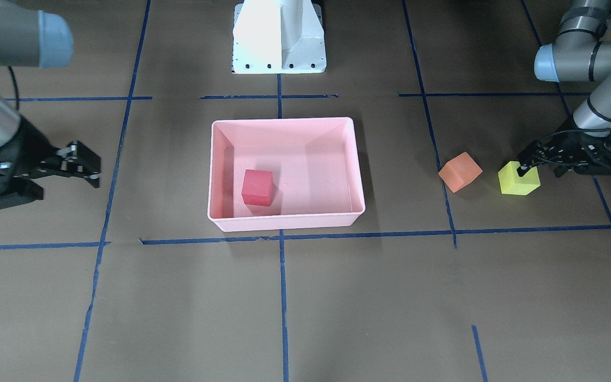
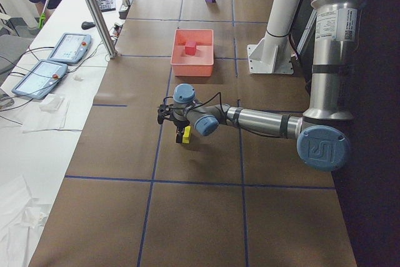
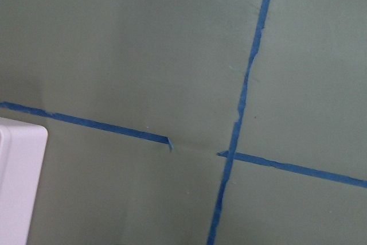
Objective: Place blocks into pink bin with both arms
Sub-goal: 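Lower the left gripper onto the yellow cube and grasp it while the right arm withdraws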
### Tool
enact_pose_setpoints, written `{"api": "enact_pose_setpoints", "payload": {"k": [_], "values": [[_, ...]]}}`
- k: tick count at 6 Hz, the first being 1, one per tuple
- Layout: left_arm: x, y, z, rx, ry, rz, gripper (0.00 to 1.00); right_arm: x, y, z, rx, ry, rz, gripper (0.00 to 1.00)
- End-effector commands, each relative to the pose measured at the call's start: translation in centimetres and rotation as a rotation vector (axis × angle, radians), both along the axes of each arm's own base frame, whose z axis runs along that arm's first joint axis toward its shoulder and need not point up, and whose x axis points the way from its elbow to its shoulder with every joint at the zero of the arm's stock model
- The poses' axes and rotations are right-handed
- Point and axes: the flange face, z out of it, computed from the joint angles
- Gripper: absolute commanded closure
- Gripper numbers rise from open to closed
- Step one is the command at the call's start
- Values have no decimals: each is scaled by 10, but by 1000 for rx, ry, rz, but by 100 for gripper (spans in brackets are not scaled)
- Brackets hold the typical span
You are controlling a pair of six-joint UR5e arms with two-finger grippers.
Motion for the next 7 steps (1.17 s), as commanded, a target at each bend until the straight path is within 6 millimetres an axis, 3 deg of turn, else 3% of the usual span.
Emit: {"api": "enact_pose_setpoints", "payload": {"k": [1,2,3,4,5,6,7], "values": [[20,0,1,-3,-1,31,0,25,5,36,40,26,-52,0],[31,6,8,-11,-9,54,0,26,6,39,40,35,-48,0],[34,9,12,-19,-14,61,11,27,9,48,32,44,-49,0],[37,10,19,-30,-22,65,50,28,10,50,29,44,-50,0],[37,10,14,-24,-15,64,66,27,11,50,28,43,-51,0],[34,12,1,-9,3,69,72,28,11,51,26,42,-51,0],[27,8,-32,37,32,51,74,29,14,58,18,44,-54,0]]}}
